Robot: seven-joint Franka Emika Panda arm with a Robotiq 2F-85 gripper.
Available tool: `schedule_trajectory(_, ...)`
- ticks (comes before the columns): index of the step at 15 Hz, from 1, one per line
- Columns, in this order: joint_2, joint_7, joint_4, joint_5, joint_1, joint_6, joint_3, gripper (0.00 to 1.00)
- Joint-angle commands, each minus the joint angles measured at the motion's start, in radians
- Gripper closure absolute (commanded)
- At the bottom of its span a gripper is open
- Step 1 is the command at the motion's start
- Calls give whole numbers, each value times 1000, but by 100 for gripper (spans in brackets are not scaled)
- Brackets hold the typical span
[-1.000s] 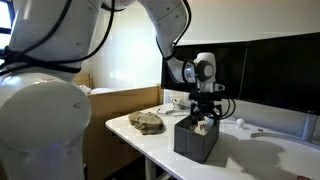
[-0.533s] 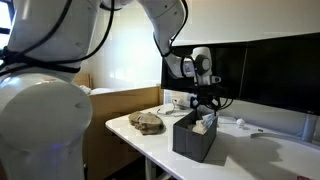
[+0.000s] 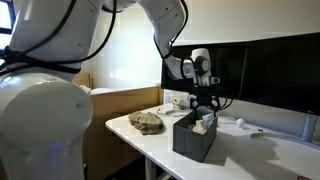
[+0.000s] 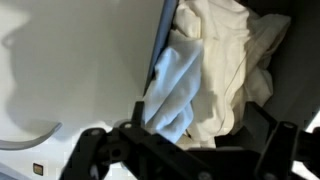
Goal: Pick up the clothes from the table and put them in the box
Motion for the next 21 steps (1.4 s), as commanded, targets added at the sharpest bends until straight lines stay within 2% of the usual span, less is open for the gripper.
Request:
schedule_trajectory(1,26,21,-6,-40,1,-1,0,0)
schedule_trajectory(21,31,24,-16,-96,36,-3,18,0)
